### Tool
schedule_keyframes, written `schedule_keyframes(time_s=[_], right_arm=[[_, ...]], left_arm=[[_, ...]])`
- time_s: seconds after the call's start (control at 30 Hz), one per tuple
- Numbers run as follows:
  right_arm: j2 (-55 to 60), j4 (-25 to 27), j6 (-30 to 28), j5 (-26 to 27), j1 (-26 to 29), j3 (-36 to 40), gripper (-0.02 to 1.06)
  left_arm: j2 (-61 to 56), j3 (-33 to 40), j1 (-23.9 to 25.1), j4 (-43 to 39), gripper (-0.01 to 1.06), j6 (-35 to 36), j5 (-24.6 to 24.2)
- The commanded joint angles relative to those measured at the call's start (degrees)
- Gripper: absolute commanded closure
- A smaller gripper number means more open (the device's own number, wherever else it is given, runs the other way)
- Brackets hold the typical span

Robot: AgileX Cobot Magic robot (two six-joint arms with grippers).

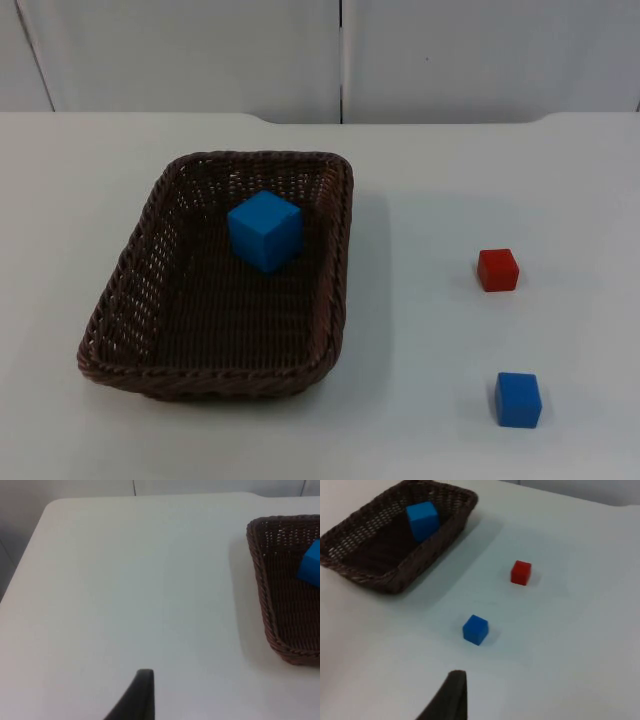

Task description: Pick up the basket with the left hand and place the largest block into the basket with the right hand.

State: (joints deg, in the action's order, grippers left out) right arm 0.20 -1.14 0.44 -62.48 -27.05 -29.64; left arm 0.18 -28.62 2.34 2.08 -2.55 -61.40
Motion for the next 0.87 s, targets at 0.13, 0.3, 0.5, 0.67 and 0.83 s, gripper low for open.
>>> schedule_keyframes(time_s=[0.13, 0.3, 0.5, 0.67, 0.83], right_arm=[[-0.20, 0.09, -0.04, 0.70, 5.63, 0.08, -0.01], [-0.20, 0.09, -0.04, 0.70, 10.90, 0.08, -0.01], [-0.20, 0.09, -0.04, 0.80, 15.41, 0.08, -0.01], [-0.20, 0.09, -0.04, 0.80, 19.69, 0.08, -0.01], [-0.20, 0.09, -0.04, 0.80, 24.01, 0.08, -0.01]], left_arm=[[-0.18, 0.28, -0.28, 0.45, 0.00, -0.15, -0.14], [-0.18, 0.28, -0.28, 0.45, 0.00, -0.15, -0.14], [-0.18, 0.28, -0.28, 0.45, 0.00, -0.15, -0.14], [-0.18, 0.28, -0.28, 0.45, 0.00, -0.15, -0.14], [-0.18, 0.28, -0.28, 0.45, 0.00, -0.15, -0.14]])
